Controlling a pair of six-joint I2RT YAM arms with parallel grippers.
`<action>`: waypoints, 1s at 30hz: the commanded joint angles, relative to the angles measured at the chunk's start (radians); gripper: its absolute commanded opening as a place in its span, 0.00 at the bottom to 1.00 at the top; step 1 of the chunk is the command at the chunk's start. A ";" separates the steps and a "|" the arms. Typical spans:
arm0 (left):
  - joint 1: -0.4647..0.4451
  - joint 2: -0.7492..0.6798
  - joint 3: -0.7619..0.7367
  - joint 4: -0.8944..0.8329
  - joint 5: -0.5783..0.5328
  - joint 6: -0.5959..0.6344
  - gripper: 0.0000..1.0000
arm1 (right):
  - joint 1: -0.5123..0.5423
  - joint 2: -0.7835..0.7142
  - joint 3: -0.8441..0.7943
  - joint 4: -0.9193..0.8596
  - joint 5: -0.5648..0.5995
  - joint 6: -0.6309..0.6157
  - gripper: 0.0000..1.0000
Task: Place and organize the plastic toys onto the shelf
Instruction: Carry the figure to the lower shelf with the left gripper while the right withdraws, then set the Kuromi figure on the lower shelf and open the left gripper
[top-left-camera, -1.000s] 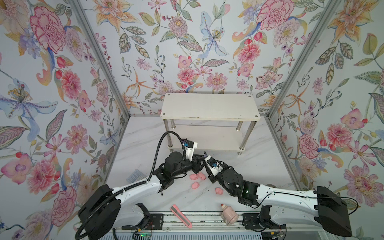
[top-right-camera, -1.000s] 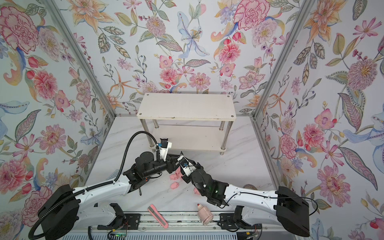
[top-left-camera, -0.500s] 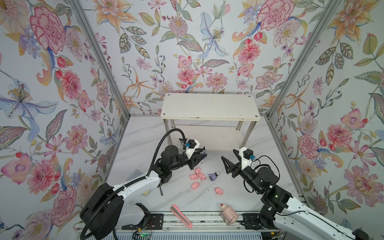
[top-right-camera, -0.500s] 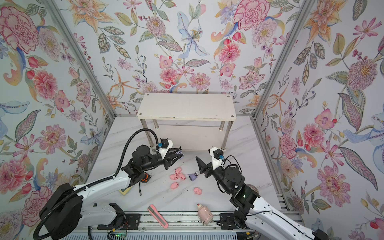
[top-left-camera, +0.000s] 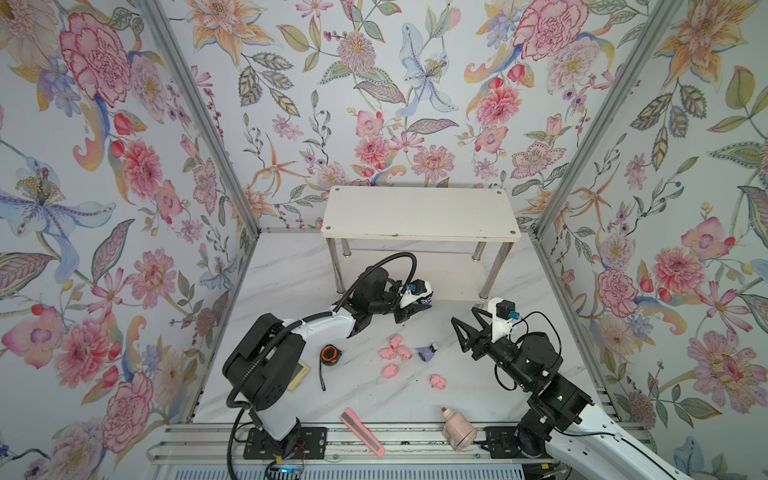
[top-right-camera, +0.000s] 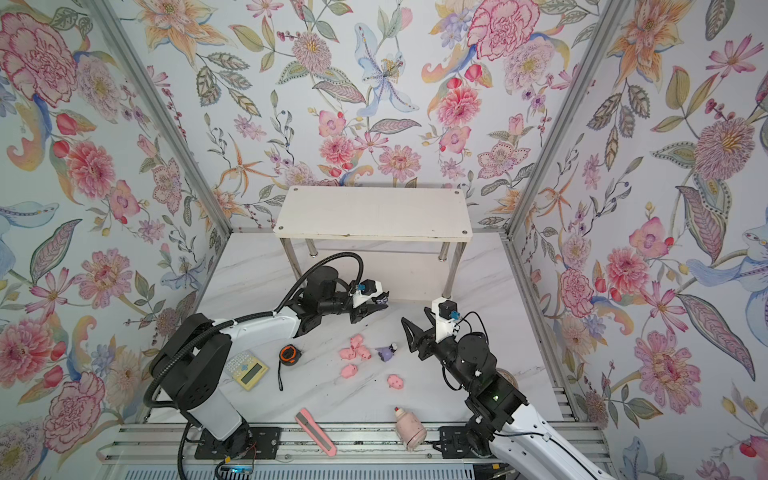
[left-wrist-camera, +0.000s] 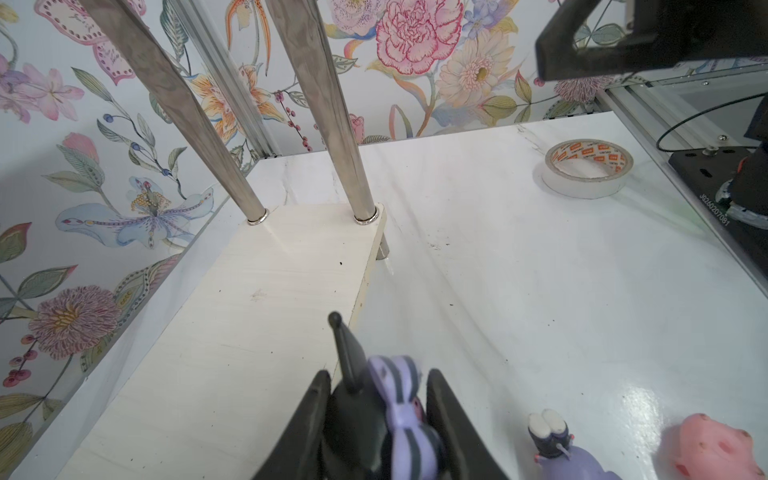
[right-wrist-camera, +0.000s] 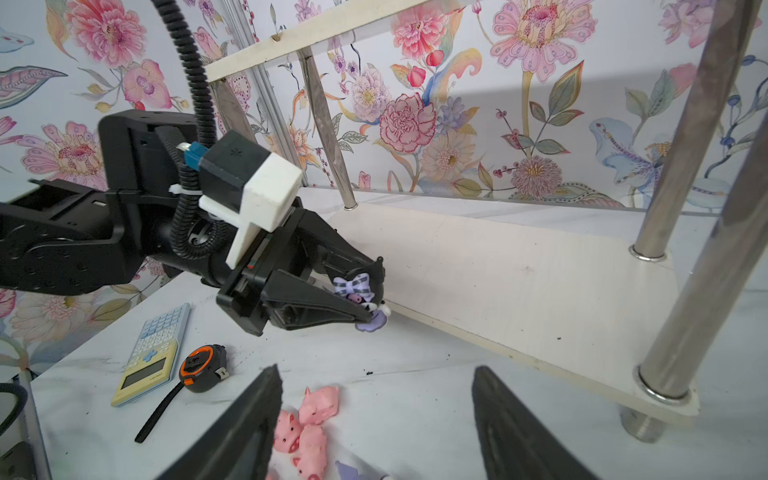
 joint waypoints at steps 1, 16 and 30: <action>0.035 0.073 0.083 -0.100 0.077 0.078 0.01 | -0.007 -0.016 -0.017 -0.018 -0.001 0.017 0.74; 0.087 0.221 0.242 -0.231 0.043 0.178 0.03 | -0.039 -0.058 -0.041 -0.059 0.026 0.025 0.73; 0.123 0.261 0.296 -0.281 0.108 0.214 0.08 | -0.052 -0.022 -0.043 -0.057 0.010 0.035 0.73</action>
